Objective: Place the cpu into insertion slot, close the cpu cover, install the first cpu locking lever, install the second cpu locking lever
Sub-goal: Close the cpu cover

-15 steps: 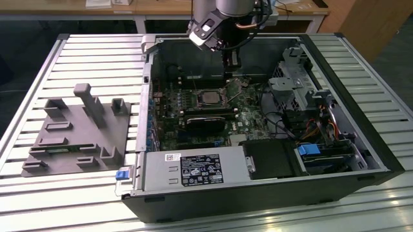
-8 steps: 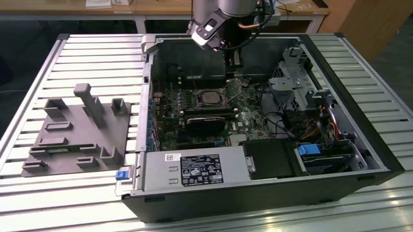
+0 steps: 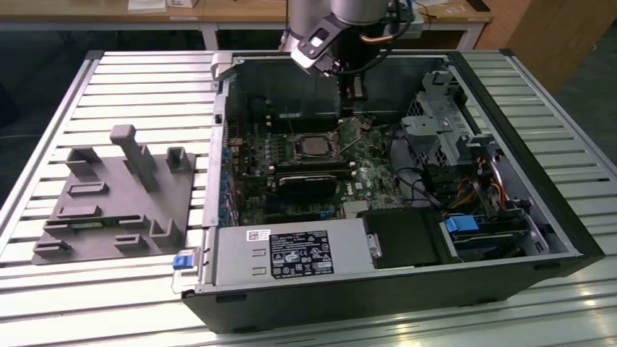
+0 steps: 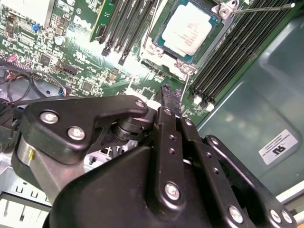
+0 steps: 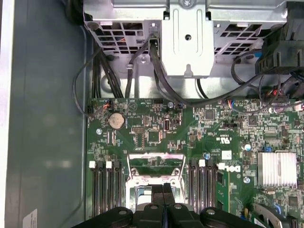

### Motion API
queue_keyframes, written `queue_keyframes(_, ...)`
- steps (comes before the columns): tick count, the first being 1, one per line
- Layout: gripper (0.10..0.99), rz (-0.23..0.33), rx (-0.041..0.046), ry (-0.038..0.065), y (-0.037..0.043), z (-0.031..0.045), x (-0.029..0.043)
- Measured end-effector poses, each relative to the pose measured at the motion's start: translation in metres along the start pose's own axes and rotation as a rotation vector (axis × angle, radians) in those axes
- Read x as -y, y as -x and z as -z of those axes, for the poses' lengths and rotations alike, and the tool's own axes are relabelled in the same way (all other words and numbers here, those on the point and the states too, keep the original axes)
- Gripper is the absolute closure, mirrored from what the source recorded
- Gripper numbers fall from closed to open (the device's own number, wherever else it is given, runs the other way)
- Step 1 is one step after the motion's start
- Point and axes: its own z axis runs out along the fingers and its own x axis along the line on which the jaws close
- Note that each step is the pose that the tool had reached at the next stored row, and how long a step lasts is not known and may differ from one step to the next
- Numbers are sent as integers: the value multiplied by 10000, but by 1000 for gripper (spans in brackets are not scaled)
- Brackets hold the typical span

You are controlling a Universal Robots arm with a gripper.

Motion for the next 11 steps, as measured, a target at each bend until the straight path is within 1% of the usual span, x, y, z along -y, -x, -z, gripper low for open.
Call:
queue_keyframes(7,980,1,0,-1,-1,-3,-50)
queue_keyframes(11,980,0,0,-3,-1,-5,-65)
